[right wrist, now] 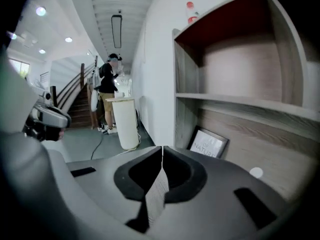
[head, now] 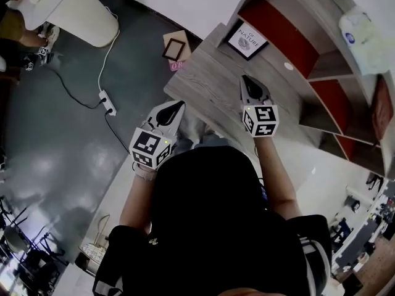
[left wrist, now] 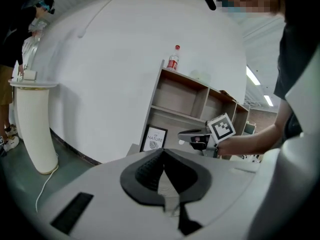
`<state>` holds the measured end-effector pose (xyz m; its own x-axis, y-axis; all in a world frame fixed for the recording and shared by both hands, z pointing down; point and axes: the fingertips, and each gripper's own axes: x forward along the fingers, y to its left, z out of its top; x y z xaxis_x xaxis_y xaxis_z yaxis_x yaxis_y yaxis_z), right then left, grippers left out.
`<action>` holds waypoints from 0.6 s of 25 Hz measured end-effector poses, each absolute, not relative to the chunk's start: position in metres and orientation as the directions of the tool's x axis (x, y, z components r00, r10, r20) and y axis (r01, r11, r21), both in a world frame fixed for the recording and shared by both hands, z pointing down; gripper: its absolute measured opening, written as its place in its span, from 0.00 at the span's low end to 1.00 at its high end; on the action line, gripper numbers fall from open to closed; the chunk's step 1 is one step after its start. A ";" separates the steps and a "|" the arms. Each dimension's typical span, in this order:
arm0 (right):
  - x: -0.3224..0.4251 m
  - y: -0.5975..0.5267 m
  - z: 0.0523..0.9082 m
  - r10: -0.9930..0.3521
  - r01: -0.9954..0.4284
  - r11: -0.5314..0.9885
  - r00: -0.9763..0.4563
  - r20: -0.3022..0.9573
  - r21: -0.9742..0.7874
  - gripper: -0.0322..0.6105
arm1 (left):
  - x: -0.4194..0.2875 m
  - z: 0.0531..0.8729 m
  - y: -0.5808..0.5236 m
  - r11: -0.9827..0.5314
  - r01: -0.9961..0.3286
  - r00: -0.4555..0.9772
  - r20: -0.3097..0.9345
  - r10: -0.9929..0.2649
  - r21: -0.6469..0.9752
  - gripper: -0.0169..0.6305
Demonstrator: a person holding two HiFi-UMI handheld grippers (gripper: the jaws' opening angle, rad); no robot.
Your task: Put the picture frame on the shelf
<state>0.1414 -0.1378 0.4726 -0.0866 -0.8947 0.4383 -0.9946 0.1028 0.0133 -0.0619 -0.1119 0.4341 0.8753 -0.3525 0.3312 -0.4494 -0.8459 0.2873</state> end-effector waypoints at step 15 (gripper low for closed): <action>0.082 -0.097 0.337 -0.945 -0.974 0.225 -0.219 0.242 -0.006 0.05 | -0.055 0.364 -0.131 -0.899 -0.387 0.916 0.194 -0.350 0.206 0.04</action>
<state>0.0821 -0.0966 0.3374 -0.2194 -0.9451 0.2423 -0.9744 0.2246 -0.0064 -0.0547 -0.1308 0.3636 0.9163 -0.3504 0.1940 -0.3873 -0.8986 0.2061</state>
